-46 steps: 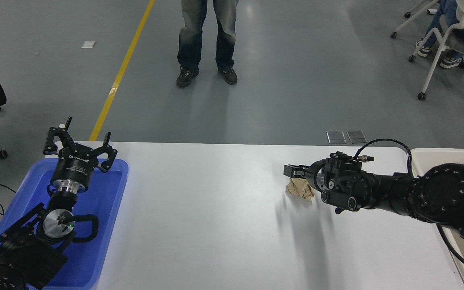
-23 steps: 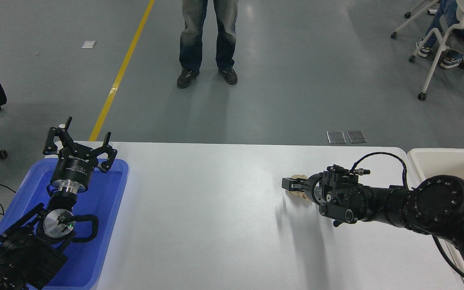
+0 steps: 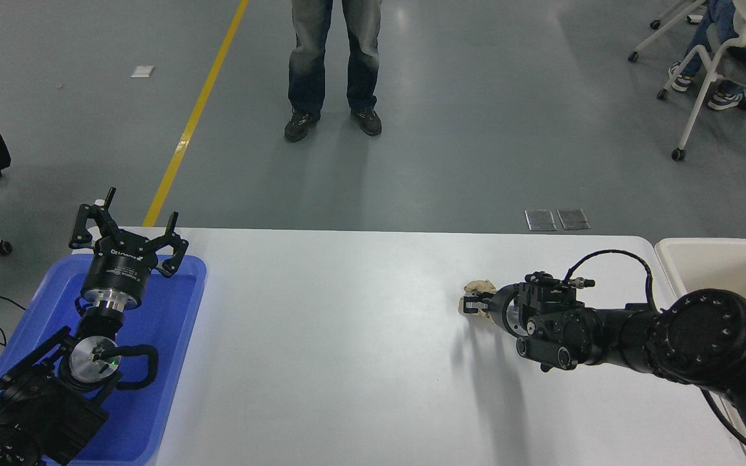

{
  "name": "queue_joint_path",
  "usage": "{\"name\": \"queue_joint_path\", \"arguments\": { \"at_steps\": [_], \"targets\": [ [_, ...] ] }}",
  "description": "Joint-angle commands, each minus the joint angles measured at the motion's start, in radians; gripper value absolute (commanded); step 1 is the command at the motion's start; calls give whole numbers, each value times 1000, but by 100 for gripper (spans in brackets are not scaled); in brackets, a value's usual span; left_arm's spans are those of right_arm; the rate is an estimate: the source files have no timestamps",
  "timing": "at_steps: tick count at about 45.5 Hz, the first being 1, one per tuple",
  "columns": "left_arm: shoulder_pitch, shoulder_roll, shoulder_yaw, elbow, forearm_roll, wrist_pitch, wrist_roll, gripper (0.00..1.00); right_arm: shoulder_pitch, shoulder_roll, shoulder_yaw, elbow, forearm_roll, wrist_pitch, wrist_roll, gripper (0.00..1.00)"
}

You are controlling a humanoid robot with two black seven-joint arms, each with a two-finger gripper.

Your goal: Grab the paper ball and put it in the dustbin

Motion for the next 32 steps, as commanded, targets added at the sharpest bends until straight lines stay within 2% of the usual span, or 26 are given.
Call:
{"name": "queue_joint_path", "arguments": {
  "at_steps": [1, 10, 32],
  "targets": [
    [0, 0, 0, 0, 0, 0, 0, 100, 22, 0, -5, 12, -10, 0, 1, 0],
    [0, 0, 0, -1, 0, 0, 0, 100, 95, -41, -8, 67, -7, 20, -2, 0],
    [0, 0, 0, 0, 0, -1, 0, 100, 556, -391, -48, 423, -5, 257, -10, 0]
  ]
}}
